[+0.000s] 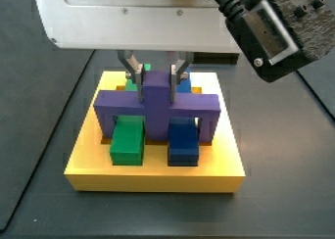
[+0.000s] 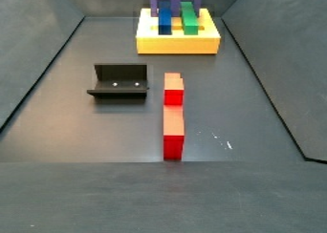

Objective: Pick up the purple object. Move up. Move to above the board. Insert the purple object.
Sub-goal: Insert the purple object.

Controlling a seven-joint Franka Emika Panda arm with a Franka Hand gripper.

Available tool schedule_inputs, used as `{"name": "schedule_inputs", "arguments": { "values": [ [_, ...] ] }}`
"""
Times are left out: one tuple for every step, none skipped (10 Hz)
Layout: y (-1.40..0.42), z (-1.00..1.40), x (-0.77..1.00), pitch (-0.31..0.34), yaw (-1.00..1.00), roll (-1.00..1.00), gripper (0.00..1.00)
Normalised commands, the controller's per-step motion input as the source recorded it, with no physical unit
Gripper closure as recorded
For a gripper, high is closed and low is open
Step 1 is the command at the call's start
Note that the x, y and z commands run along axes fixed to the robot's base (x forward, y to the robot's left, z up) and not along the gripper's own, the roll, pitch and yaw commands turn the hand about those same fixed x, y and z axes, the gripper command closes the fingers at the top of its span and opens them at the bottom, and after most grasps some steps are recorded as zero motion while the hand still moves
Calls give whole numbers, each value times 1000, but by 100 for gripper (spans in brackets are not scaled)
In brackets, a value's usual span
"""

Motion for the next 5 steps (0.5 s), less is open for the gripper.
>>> {"name": "schedule_inputs", "arguments": {
  "values": [
    [-337, -226, 14, 0, 0, 124, 100],
    [-246, -211, 0, 0, 0, 123, 100],
    [-23, -334, 0, 0, 20, 199, 100],
    [134, -446, 140, 0, 6, 246, 100],
    [163, -414, 189, 0, 11, 223, 100]
  ]
}}
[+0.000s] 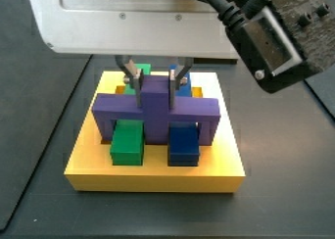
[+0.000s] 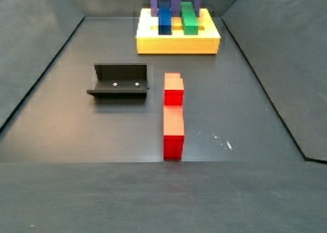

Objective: Pick up the purple object. Move up. Move to above the board. Insert the purple object.
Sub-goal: Insert the purple object.

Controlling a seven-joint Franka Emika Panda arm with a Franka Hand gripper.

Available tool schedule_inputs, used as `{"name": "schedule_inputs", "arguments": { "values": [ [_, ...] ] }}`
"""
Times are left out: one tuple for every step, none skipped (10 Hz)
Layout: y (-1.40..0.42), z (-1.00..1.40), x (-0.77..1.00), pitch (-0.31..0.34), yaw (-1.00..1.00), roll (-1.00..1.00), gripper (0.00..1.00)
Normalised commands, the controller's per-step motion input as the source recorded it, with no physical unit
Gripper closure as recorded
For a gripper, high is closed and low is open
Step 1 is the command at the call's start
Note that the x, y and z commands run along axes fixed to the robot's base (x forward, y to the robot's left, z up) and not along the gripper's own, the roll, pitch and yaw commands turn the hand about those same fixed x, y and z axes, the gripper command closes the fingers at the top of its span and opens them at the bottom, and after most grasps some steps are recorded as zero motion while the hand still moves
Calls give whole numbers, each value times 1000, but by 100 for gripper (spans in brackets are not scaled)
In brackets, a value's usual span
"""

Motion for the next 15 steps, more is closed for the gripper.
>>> {"name": "schedule_inputs", "arguments": {
  "values": [
    [137, -423, 211, 0, 0, 99, 100],
    [0, -454, 57, -26, 0, 36, 100],
    [0, -509, 0, -130, 17, -36, 100],
    [-94, -146, 0, -76, 54, -124, 100],
    [-20, 0, 0, -64, 17, -206, 100],
    [74, 0, 97, -106, 40, -390, 100],
    [97, -9, 29, -94, 49, -381, 100],
    [51, 0, 14, -64, 57, -369, 100],
    [46, 0, 20, -54, 60, -361, 100],
    [57, 0, 0, -97, 6, -333, 100],
    [0, -151, -43, -101, 0, -103, 100],
    [0, -40, -34, -74, 0, -183, 100],
    [0, 9, -83, -107, -77, -287, 100],
    [26, -134, -23, -116, 0, -147, 100],
    [171, -223, 0, -76, 0, -93, 100]
  ]
}}
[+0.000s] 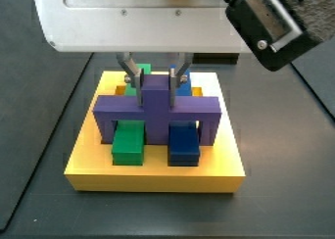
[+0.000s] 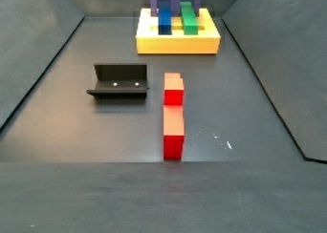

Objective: Pick up the purple object. Move up. Move to above the board. Insert the purple object.
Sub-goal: Insert the purple object.

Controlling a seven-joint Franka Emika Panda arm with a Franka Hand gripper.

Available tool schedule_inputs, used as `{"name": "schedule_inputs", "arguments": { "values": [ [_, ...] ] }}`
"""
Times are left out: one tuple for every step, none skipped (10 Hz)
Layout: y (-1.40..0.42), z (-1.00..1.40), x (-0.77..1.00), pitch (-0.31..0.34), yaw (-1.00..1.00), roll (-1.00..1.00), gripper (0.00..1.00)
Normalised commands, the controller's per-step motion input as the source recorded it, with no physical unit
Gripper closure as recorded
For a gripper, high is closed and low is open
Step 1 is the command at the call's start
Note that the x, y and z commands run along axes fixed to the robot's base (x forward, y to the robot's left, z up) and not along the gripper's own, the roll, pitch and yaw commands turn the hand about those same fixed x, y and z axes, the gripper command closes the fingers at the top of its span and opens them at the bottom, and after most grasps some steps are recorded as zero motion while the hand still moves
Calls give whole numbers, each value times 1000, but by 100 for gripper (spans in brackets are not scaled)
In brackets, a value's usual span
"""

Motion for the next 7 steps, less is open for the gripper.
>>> {"name": "schedule_inputs", "arguments": {
  "values": [
    [206, -274, 0, -24, 0, -1, 100],
    [189, -34, 0, 14, 0, 7, 100],
    [71, 174, -14, 99, 0, 0, 100],
    [0, 166, -77, 130, 0, 109, 100],
    [-57, 77, -66, 127, 0, 193, 100],
    [-60, 57, -71, 141, 11, 269, 100],
    [-100, 0, 0, 159, 17, 336, 100]
  ]
}}
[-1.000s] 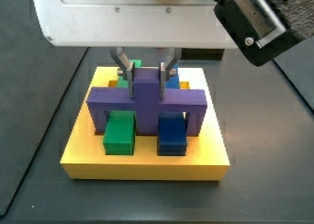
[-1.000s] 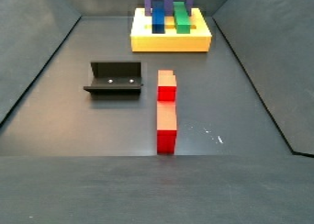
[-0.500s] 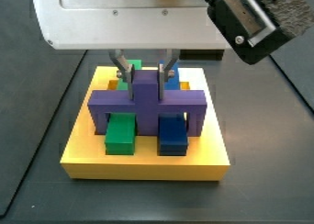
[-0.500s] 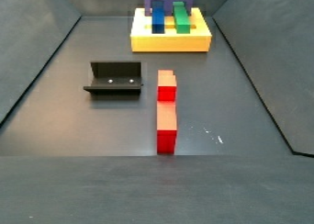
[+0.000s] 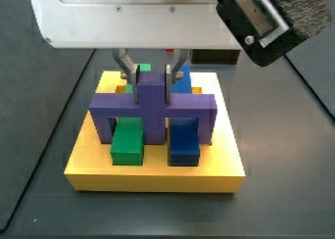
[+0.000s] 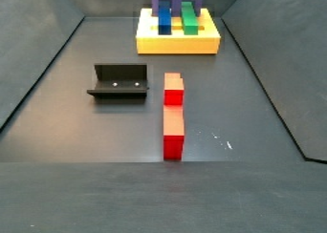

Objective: Pick up the purple object. Move up. Move to above the board. Insert the purple object.
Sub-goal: Insert the purple object.

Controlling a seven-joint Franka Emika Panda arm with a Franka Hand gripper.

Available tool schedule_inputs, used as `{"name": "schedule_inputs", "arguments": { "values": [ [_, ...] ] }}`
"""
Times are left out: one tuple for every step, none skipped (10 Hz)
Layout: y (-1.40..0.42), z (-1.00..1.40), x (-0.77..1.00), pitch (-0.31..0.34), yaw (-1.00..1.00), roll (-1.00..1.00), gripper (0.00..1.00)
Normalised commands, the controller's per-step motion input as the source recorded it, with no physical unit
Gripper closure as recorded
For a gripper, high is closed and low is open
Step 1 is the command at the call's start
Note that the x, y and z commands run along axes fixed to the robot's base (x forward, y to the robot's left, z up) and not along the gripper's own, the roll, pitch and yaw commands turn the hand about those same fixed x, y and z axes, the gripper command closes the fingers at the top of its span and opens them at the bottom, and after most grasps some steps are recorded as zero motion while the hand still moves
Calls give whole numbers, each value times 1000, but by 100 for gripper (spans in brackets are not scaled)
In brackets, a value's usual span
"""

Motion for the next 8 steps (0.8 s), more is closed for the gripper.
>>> {"name": "schedule_inputs", "arguments": {
  "values": [
    [-49, 0, 0, 163, 6, 351, 100],
    [-94, -63, 131, 160, 54, 350, 100],
    [-17, -186, 209, 147, 69, 380, 100],
    [-9, -237, 149, 126, 57, 370, 100],
    [0, -420, 143, 91, 0, 279, 100],
    [0, -526, 89, 41, 0, 200, 100],
    [-126, -520, 51, 21, 14, 260, 100],
    [-174, -560, 97, 0, 34, 214, 100]
  ]
}}
